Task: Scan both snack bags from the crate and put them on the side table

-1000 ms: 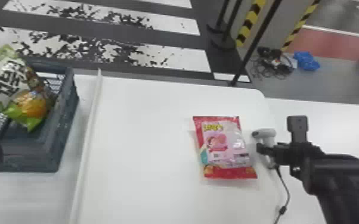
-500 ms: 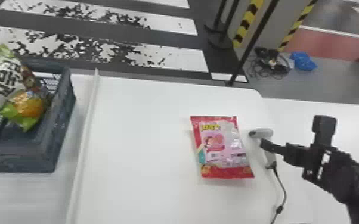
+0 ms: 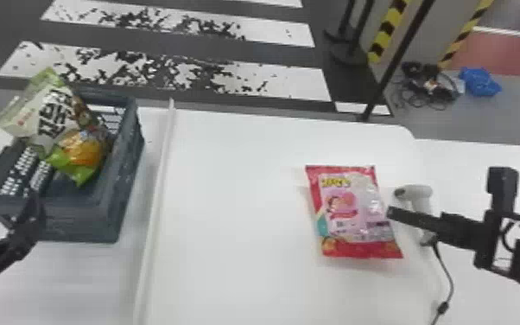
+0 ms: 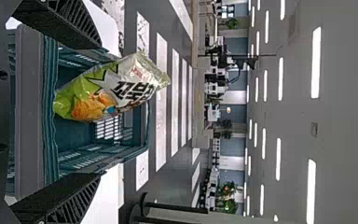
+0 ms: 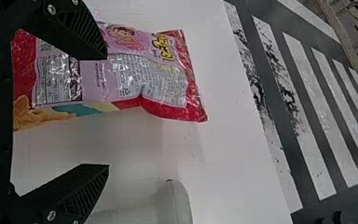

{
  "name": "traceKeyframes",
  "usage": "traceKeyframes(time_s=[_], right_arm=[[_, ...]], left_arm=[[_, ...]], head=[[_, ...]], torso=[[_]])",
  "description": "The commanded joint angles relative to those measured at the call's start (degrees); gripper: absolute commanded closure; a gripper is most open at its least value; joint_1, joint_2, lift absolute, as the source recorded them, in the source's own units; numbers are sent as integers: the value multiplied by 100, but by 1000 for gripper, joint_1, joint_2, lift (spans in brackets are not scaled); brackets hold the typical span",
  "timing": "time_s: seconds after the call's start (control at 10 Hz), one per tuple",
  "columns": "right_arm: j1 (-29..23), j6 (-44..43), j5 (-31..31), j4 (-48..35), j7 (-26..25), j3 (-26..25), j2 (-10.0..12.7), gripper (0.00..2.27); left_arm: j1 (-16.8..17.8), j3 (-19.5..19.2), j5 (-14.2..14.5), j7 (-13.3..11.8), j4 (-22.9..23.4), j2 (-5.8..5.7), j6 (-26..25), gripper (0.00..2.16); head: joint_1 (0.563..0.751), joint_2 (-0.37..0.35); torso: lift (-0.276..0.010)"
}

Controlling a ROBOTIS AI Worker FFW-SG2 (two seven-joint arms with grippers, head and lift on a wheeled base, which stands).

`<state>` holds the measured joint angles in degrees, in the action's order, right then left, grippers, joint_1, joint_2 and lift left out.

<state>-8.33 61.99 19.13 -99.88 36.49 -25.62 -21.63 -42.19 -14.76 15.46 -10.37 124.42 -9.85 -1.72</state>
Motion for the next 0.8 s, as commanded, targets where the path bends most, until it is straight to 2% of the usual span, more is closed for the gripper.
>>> traceKeyframes(time_s=[0.0, 0.2, 0.7], right_arm=[[130, 2, -137, 311, 499, 128, -140, 110], [227, -244, -471, 601, 1220, 277, -228, 110], [429, -631, -1139, 1190, 1800, 831, -368, 107]], left_arm=[[0, -1, 1, 0, -5, -8, 0, 6], [-9, -1, 1, -9, -14, -17, 0, 6], [-97, -19, 27, -62, -5, -8, 158, 6]], head=[[695, -122], [695, -102], [695, -96]], torso=[[-87], [-87], [-87]])
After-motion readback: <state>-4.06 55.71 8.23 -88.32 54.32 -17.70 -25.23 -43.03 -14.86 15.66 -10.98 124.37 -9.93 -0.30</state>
